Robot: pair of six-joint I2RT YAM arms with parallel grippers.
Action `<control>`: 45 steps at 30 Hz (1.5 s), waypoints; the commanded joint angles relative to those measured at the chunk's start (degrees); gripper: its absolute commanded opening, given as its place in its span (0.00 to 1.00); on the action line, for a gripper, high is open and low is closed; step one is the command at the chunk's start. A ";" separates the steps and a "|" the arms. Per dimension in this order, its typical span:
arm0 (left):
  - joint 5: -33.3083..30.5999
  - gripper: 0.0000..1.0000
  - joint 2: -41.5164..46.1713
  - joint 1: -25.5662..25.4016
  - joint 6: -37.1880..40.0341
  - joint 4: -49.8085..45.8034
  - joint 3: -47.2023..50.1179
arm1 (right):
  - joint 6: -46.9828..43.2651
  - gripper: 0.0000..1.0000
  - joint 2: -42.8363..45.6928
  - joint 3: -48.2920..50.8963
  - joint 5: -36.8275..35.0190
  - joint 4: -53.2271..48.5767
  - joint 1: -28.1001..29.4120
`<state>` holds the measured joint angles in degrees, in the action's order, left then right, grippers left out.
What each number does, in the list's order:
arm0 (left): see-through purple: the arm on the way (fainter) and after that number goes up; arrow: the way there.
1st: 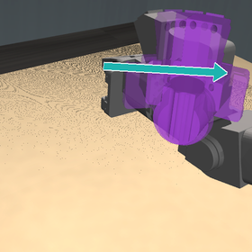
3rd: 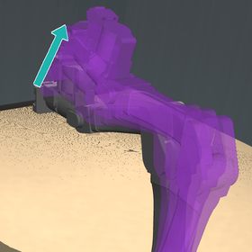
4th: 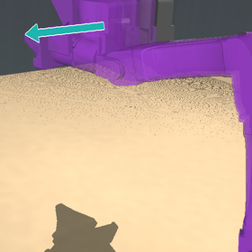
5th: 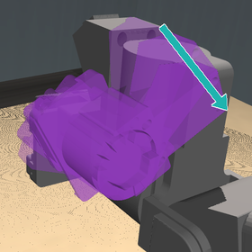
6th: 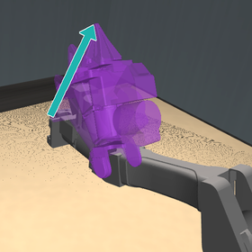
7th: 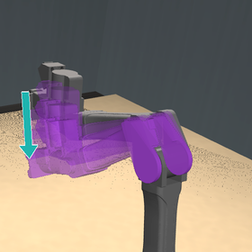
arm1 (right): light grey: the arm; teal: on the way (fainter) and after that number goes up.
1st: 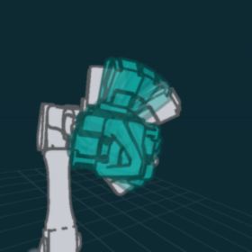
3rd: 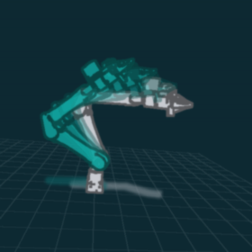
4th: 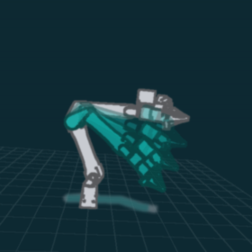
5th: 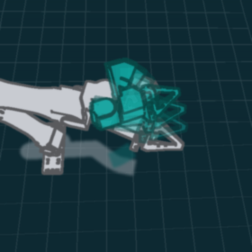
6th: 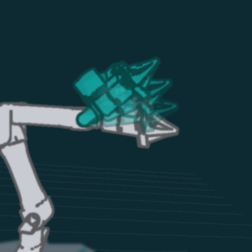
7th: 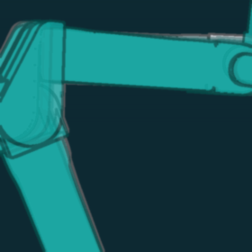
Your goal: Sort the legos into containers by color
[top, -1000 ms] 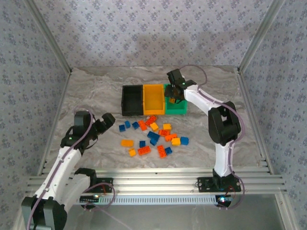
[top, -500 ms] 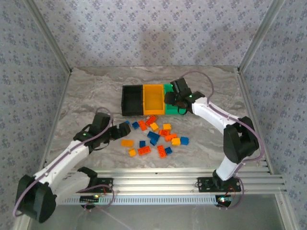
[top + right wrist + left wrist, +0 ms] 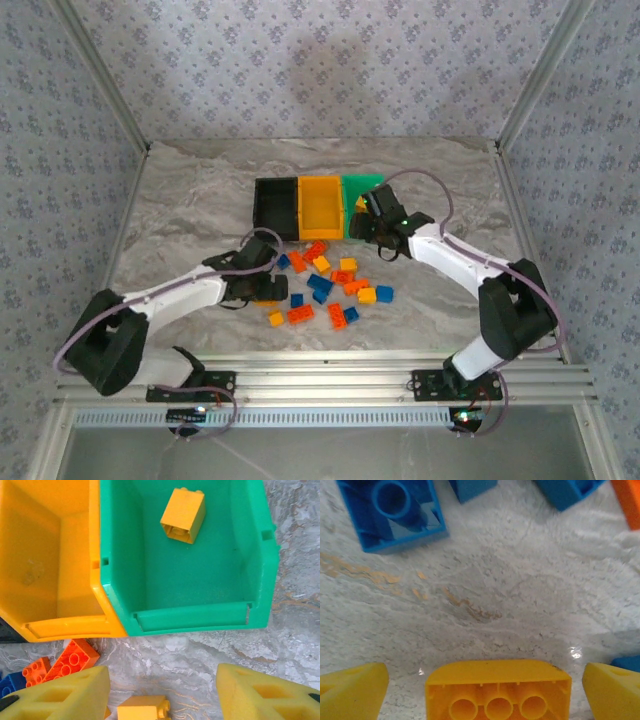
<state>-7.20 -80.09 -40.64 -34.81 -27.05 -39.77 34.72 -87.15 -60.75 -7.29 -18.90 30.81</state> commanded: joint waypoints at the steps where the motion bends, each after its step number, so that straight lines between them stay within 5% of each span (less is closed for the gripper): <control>1: -2.81 0.99 -1.30 -1.19 1.67 -0.75 -2.12 | 0.88 0.60 2.22 0.90 -1.25 0.35 -0.97; 21: -0.44 0.61 -2.25 -4.11 -0.69 2.30 0.68 | 2.98 0.60 3.83 2.96 -0.44 1.32 -3.65; 28: 0.26 0.55 3.02 -4.09 0.76 -0.86 -4.42 | 4.77 0.60 6.59 6.03 -1.17 1.58 -5.06; 34: 1.22 0.55 -2.69 -4.09 4.94 0.67 -20.88 | 6.37 0.60 9.49 11.00 -1.94 2.29 -5.70; 45: 7.19 0.55 -35.45 -2.82 11.41 -2.01 -63.26 | 7.52 0.60 11.89 16.99 -1.49 2.06 -5.69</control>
<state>-3.22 -110.08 -43.90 -25.93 -26.48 -95.37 41.06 -76.99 -44.93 -8.14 -16.45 25.36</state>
